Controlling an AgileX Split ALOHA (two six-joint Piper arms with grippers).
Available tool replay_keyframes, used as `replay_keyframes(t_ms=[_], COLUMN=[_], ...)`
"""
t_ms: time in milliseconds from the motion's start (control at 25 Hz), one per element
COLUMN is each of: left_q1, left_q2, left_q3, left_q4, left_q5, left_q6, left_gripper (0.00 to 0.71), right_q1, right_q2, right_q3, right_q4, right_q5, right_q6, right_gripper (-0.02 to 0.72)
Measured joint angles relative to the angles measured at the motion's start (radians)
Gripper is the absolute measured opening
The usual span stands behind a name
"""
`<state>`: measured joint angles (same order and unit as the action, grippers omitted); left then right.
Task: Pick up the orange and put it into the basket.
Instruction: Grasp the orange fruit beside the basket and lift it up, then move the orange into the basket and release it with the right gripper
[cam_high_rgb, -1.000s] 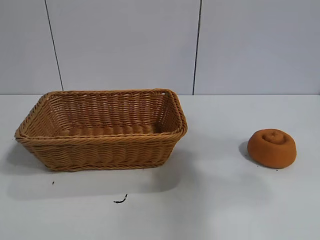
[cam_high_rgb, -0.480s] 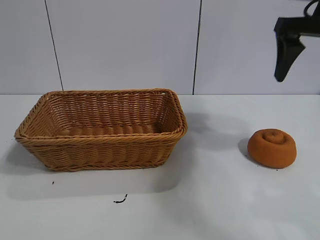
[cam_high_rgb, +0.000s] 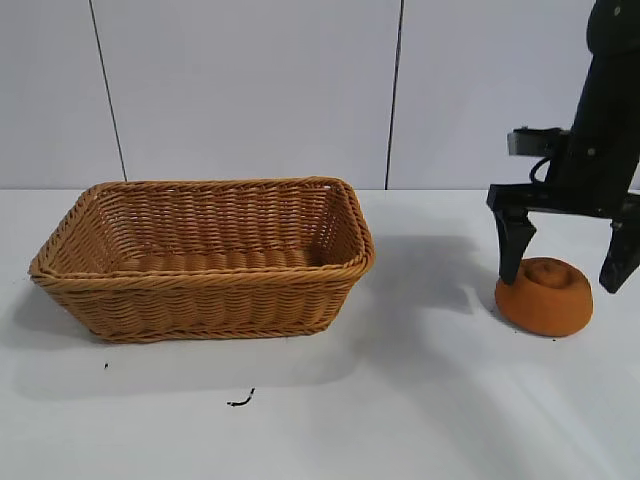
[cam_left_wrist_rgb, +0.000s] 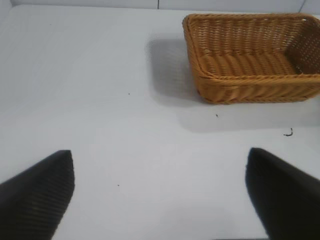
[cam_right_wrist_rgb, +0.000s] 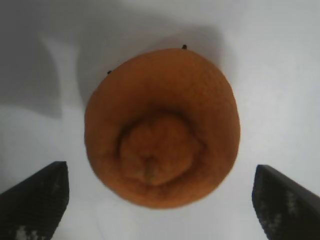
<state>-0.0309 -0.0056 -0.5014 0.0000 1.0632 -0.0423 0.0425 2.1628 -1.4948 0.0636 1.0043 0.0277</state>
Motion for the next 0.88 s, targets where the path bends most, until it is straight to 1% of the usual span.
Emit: replay_keyframes(t_ms=[80,120,160,240,320,400,440,640,880], left_q1=[0.0,0.0,0.0,0.0,0.0,0.0,0.0,0.0,0.0], left_q2=[0.0,0.0,0.0,0.0,0.0,0.0,0.0,0.0,0.0], left_q3=[0.0,0.0,0.0,0.0,0.0,0.0,0.0,0.0,0.0], left_q4=[0.0,0.0,0.0,0.0,0.0,0.0,0.0,0.0,0.0], left_q5=[0.0,0.0,0.0,0.0,0.0,0.0,0.0,0.001,0.001], left_q6=[0.0,0.0,0.0,0.0,0.0,0.0,0.0,0.0,0.0], left_gripper=[0.666,0.666,0.666,0.666,0.666,0.666,0.666,0.666,0.666], right_q1=[0.0,0.0,0.0,0.0,0.0,0.0,0.0,0.0,0.0], right_q2=[0.029,0.036,0.038,0.04,0.036,0.021,0.002,-0.069,-0.135], right_q3=[0.0,0.0,0.0,-0.001,-0.005,-0.008,-0.012,-0.095,-0.303], right_q4=[0.0,0.0,0.0,0.0,0.0,0.0,0.0,-0.005,-0.005], right_q5=[-0.014,-0.02,-0.025,-0.029,-0.029,-0.021,-0.017,0.017,0.139], right_q6=[0.006,0.008,0.011,0.012,0.014,0.014,0.014,0.012,0.012], right_gripper=[0.673,0.653,0.614,0.486,0.277,0.104,0.067,0.067,0.067])
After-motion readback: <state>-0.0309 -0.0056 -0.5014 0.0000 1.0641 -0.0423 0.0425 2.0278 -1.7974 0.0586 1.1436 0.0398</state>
